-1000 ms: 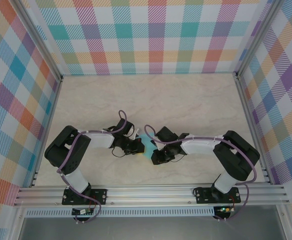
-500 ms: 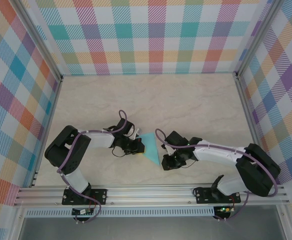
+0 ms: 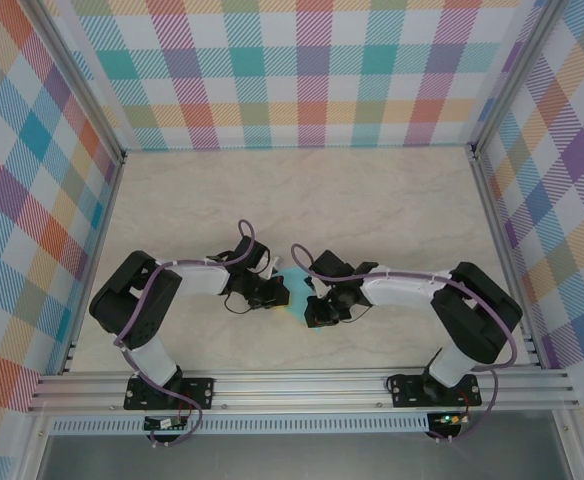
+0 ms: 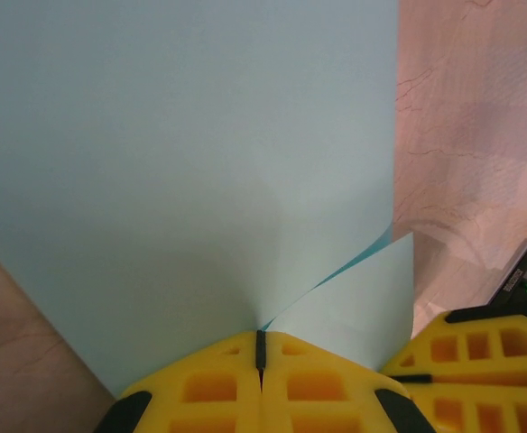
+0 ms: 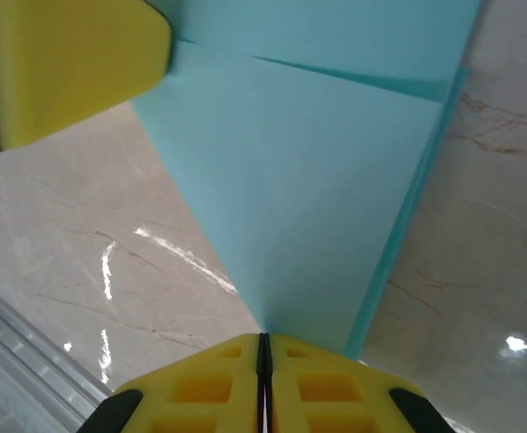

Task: Fold a paper plane with a square sheet of paper (fold left side to right side)
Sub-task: Third fold the triangle at the center of the table.

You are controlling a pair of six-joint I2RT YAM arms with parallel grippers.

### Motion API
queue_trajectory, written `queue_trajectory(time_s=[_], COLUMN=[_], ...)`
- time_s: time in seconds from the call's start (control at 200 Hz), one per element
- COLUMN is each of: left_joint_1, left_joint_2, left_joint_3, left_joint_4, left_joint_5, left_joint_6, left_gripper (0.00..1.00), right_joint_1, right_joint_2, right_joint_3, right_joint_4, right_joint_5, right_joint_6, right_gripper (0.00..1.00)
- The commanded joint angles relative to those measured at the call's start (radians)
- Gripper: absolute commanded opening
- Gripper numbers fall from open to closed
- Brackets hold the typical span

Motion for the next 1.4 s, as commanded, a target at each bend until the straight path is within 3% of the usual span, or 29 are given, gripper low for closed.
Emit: queue_trajectory(time_s=[0.0,0.26,0.565,0.89,1.395], left_joint_1=[-0.006,-0.01,-0.081,-0.155,-0.159], left_joint_2=[0.0,-0.093,-0.149,-0.082,0.031], left_joint_3=[-0.004,0.002,0.0,0.023,0.05], left_joint_4=[-0.084,-0.075,-0.058,-0.015,0.005], left_joint_5=[-0.102,-0.054,0.023,0.043,0.008], left_joint_6=[0.03,0.011,-0.034,-0.049,-0.013], left_gripper=[0.0,0.0,0.0,0.0,0.0], right_joint_1=[0.002,0.0,-0.001,0.0,-0.001], right_joint_2=[0.033,0.063,0.075,0.083,0.09], right_joint_3=[0.005,-0.046,-0.053,-0.047,-0.04], right_joint_4=[-0.01,-0.076,-0.101,-0.104,-0.117], right_joint_5=[0.005,0.064,0.106,0.112,0.111], right_joint_6=[0.042,0.104,0.104,0.095,0.087], right_gripper=[0.1,0.09,0.04,0.04,0.04])
